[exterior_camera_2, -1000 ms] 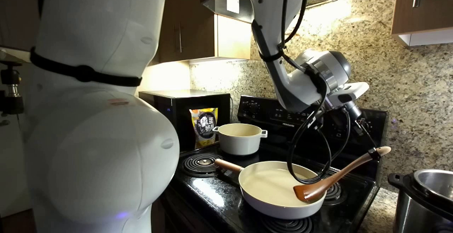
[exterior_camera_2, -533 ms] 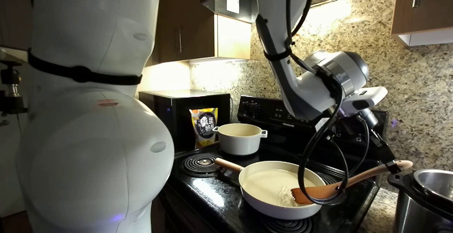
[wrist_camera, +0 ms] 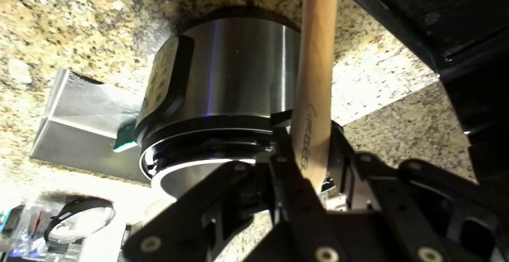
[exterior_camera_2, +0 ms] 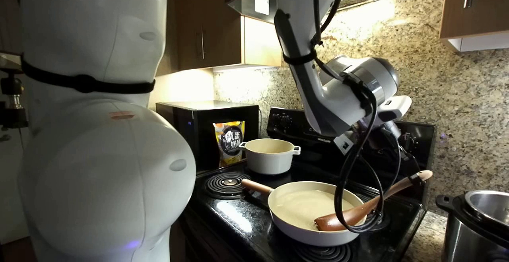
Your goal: Use the spatula to stir the contents in the pan
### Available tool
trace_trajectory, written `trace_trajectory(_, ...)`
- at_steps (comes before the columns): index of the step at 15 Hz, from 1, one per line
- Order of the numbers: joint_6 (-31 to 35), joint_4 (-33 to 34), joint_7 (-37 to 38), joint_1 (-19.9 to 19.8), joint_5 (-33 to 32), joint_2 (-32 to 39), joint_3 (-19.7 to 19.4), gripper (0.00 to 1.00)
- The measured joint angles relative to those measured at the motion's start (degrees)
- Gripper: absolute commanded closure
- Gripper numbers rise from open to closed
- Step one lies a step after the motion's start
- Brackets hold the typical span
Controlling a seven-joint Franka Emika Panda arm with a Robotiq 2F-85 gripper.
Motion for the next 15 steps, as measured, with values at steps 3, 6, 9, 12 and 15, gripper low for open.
trace_trajectory(3,0.95,-0.14,0.00,1.28,-0.97,-1.00,0.83,0.88)
trace_trajectory(6,2.71,-0.15,0.00,2.37,-1.01,-1.52,1.84,0.88)
trace_trajectory(9,4.12,-0.15,0.00,3.42,-1.01,-1.52,2.87,0.88)
trace_trajectory(12,4.26,-0.07,0.00,4.71,-0.95,-1.29,4.31,0.88)
trace_trajectory(15,4.26,0.86,0.00,5.92,-0.92,-0.31,5.45,0.88)
